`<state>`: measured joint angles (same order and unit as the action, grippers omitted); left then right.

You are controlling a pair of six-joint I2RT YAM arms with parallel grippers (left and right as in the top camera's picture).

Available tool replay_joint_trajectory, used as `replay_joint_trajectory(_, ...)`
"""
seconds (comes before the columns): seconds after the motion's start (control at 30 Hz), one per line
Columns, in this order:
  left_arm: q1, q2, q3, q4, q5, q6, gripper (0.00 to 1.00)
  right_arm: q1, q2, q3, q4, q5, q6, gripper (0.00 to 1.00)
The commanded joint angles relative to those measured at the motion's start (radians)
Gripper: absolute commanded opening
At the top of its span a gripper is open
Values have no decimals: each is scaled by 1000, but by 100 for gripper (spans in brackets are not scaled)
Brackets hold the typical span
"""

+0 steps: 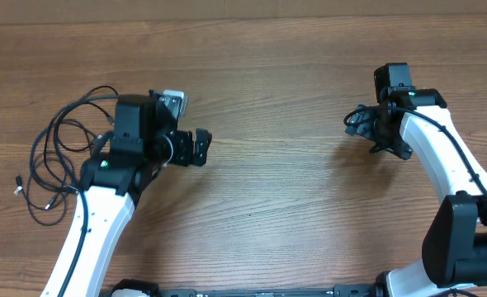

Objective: Untangle cables

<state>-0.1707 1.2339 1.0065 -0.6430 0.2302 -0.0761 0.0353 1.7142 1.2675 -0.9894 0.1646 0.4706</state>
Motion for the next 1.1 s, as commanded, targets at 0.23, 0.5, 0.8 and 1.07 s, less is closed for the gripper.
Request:
replay_joint_trajectory(0.23, -8, -161, -138, 33, -64, 2, 99, 3, 5, -5, 1, 14, 0, 100)
replay_joint_trajectory(0.5, -7, -261, -459, 524, -29, -6, 100, 3, 5, -5, 1, 14, 0, 100)
replay_joint_trajectory(0.8, -5, -389, -729, 929, -22, -6, 99, 3, 5, -5, 1, 14, 0, 100)
replay_joint_trajectory(1.07, 16, -488, -832, 937, -39, -6, 99, 3, 5, -5, 1, 14, 0, 100)
